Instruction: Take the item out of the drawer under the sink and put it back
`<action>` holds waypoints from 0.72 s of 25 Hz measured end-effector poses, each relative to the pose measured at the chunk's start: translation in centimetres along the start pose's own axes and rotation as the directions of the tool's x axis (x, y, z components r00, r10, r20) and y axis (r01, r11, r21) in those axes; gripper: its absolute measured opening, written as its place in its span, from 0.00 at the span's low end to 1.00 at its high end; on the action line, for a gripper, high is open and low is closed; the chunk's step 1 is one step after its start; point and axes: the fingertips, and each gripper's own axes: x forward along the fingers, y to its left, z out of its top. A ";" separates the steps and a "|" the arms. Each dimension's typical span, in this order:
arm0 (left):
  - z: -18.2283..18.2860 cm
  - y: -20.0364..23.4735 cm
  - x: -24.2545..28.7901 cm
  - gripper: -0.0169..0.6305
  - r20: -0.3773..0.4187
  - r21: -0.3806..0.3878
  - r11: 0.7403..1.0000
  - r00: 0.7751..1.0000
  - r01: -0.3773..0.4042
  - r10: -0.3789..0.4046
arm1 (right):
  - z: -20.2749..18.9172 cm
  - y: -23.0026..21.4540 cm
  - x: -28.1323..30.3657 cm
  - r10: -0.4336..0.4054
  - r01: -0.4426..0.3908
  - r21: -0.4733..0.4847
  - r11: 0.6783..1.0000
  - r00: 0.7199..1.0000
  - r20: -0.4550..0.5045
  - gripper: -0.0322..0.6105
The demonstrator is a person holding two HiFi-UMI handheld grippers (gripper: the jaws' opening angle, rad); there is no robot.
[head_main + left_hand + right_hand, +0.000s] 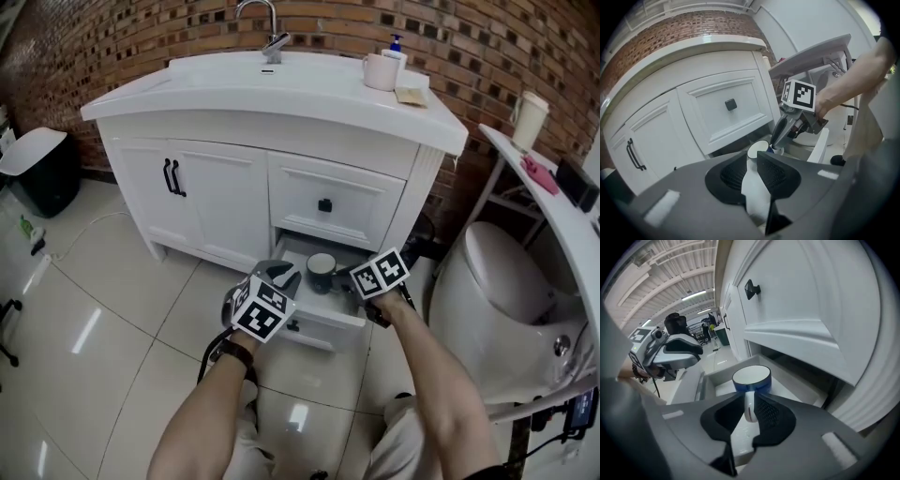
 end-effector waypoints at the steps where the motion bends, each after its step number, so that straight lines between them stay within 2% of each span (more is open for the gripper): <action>1: 0.0 0.0 0.0 0.16 -0.002 0.001 1.000 1.000 -0.002 0.002 | 0.0 0.2 0.1 -0.002 0.002 -0.003 1.000 1.000 -0.006 0.15; 7: 0.2 -0.1 -0.1 0.16 0.013 -0.021 1.000 1.000 -0.006 0.006 | -1.7 -0.1 -0.1 -0.076 0.069 -0.104 0.992 0.995 -0.063 0.18; 11: 0.4 -1.0 0.3 0.16 0.008 -0.004 1.000 1.000 0.002 -0.002 | -2.2 -0.2 -1.9 -0.063 0.061 -0.082 0.995 0.998 -0.021 0.21; 14: 0.5 -1.4 0.5 0.16 0.003 0.006 1.000 1.000 0.002 -0.002 | -1.9 0.4 -3.5 -0.051 0.055 -0.109 0.993 0.998 0.032 0.21; 15: 0.6 -1.5 0.6 0.16 0.006 0.011 1.000 1.000 0.001 -0.001 | -1.6 0.8 -4.2 -0.042 0.049 -0.131 0.990 0.997 0.060 0.20; 17: 1.3 -1.6 1.0 0.16 0.015 0.019 1.000 1.000 -0.001 0.001 | -0.5 1.7 -6.0 -0.007 0.031 -0.185 0.982 0.992 0.130 0.08; 18: 1.6 -1.6 1.2 0.16 0.019 0.023 1.000 1.000 -0.001 0.001 | 0.0 2.2 -6.9 0.012 0.022 -0.206 0.978 0.986 0.164 0.06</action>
